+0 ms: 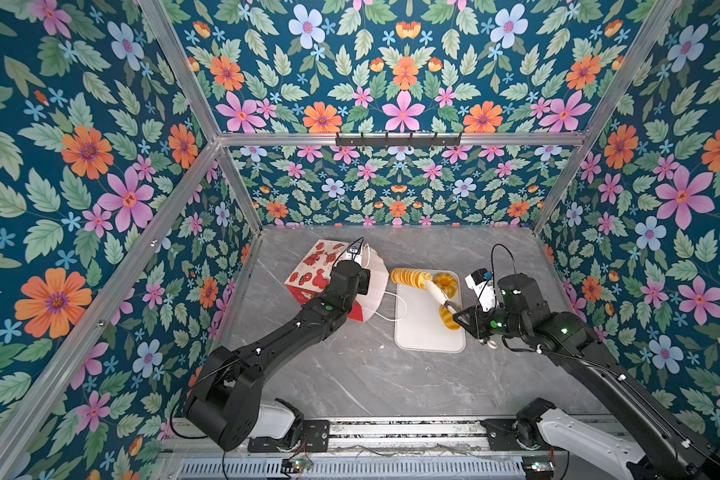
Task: Take the fake bread out of the paper bag
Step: 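Pull the long striped bread out of the bag over the tray, then lower the long striped bread onto the tray and open the right tongs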
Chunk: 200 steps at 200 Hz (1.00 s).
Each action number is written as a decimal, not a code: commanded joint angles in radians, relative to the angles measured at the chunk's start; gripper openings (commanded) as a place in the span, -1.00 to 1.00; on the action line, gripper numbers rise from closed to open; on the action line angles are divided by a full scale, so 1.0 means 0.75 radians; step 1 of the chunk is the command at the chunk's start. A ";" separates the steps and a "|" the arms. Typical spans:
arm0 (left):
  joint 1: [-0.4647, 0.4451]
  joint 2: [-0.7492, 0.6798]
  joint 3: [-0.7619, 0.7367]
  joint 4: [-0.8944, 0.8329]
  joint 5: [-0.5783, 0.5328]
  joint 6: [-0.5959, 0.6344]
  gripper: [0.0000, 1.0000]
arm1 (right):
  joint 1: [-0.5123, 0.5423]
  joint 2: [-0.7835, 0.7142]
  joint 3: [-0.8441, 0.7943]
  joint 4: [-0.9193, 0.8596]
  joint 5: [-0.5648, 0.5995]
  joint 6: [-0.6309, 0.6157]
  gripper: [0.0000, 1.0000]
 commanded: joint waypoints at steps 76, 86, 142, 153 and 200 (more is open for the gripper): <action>0.004 -0.030 -0.037 0.037 -0.038 -0.001 -1.00 | -0.005 -0.010 -0.257 0.208 0.036 0.217 -0.65; 0.004 -0.031 -0.039 0.043 -0.035 -0.002 -1.00 | -0.006 -0.014 -0.290 0.236 0.026 0.255 -0.65; 0.004 -0.016 -0.035 0.060 -0.027 0.001 -1.00 | -0.005 -0.081 -0.393 0.153 -0.008 0.407 -0.52; 0.005 -0.012 -0.036 0.066 -0.026 0.002 -1.00 | -0.005 -0.095 -0.414 0.139 -0.026 0.437 -0.46; 0.006 0.011 -0.034 0.083 -0.014 0.000 -1.00 | -0.004 -0.123 -0.397 0.056 -0.023 0.443 -0.25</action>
